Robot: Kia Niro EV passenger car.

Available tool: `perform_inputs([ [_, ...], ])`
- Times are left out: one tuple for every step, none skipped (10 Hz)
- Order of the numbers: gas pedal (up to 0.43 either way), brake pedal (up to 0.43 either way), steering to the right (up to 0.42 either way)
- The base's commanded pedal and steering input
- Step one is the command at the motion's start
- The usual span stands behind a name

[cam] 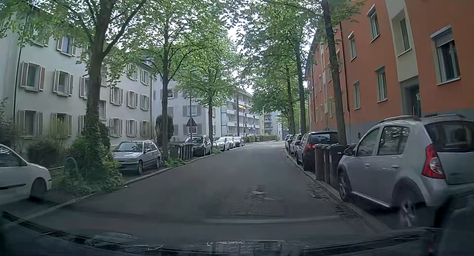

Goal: Follow the waypoints while adhering to traffic rules and regulations

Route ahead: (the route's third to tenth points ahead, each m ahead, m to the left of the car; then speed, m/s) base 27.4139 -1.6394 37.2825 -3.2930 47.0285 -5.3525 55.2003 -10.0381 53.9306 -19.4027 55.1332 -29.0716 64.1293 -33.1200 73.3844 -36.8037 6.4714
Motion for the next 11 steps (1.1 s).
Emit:
perform_inputs([
  [0.059,0.000,0.014],
  [0.059,0.000,0.015],
  [0.059,0.000,0.016],
  [0.059,0.000,0.016],
  [0.059,0.000,0.016],
  [0.059,0.000,0.018],
  [0.047,0.000,0.019],
  [0.047,0.000,0.021],
  [0.039,0.000,0.021],
  [0.039,0.000,0.019],
  [0.039,0.000,0.019],
])
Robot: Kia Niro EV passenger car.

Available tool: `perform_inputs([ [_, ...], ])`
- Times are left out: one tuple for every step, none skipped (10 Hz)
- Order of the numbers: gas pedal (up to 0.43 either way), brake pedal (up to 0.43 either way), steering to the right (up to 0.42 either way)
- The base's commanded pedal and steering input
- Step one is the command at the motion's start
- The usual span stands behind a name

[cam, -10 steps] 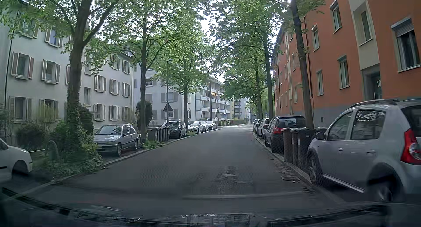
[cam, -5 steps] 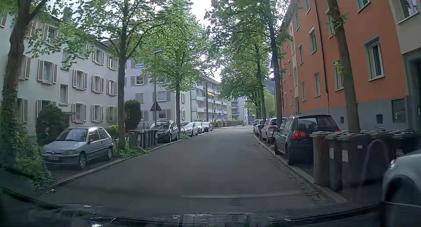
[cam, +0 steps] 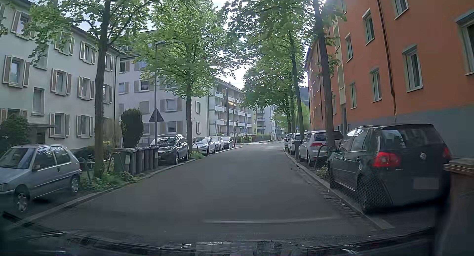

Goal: Follow the waypoints while adhering to traffic rules and regulations

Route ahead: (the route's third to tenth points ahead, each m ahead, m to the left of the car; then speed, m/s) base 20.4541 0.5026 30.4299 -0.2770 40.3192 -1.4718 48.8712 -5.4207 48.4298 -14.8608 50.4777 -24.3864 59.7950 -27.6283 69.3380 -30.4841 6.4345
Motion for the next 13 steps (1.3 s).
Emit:
perform_inputs([
  [0.039,0.000,0.019],
  [0.039,0.000,0.023],
  [0.039,0.000,0.024],
  [0.028,0.000,0.023],
  [0.028,0.000,0.023],
  [0.028,0.000,0.022],
  [0.028,0.000,0.022],
  [0.039,0.000,0.021],
  [0.039,0.000,0.020],
  [0.039,0.000,0.018],
  [0.039,0.000,0.015],
  [0.039,0.000,0.015],
  [0.039,0.000,0.015],
])
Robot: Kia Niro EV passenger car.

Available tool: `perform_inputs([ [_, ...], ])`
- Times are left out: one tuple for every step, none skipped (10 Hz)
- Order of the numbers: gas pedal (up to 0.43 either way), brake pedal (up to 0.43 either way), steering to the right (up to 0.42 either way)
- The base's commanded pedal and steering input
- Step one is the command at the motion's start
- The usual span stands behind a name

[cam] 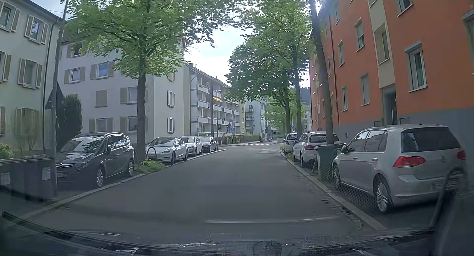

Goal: Follow the waypoints while adhering to traffic rules and regulations

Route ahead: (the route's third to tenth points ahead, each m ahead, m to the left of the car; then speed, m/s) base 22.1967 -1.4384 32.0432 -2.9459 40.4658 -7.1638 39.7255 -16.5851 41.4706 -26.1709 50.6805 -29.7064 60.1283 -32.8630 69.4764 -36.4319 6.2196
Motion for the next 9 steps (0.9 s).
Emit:
perform_inputs([
  [0.039,0.000,0.015],
  [0.039,0.000,0.013],
  [0.039,0.000,0.011],
  [0.039,0.000,0.011],
  [0.039,0.000,0.012],
  [0.039,0.000,0.012],
  [0.039,0.000,0.012],
  [0.039,0.000,0.012],
  [0.039,0.000,0.012],
])
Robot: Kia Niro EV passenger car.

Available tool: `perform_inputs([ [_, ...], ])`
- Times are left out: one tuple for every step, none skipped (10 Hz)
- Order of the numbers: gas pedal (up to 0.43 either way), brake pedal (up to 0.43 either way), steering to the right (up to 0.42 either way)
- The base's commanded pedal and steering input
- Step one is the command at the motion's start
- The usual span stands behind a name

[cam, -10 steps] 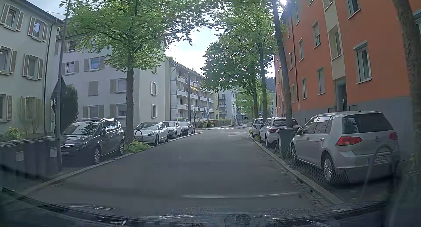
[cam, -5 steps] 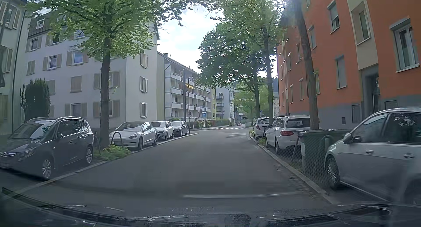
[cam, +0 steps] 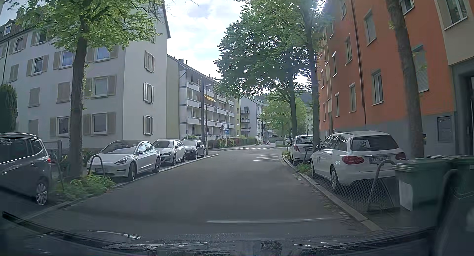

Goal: Follow the waypoints while adhering to traffic rules and regulations

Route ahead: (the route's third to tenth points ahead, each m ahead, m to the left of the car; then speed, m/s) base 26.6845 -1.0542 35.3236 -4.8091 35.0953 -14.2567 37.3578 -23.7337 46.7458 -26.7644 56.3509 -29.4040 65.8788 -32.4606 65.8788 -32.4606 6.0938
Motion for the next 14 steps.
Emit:
perform_inputs([
  [0.039,0.000,0.012],
  [0.039,0.000,0.014],
  [0.039,0.000,0.015],
  [0.039,0.000,0.015],
  [0.039,0.000,0.016],
  [0.039,0.000,0.016],
  [0.039,0.000,0.016],
  [0.039,0.000,0.018],
  [0.000,0.000,0.018],
  [0.000,0.000,0.018],
  [0.000,0.000,0.018],
  [0.000,0.000,0.018],
  [0.000,0.000,0.018],
  [0.000,0.000,0.018],
])
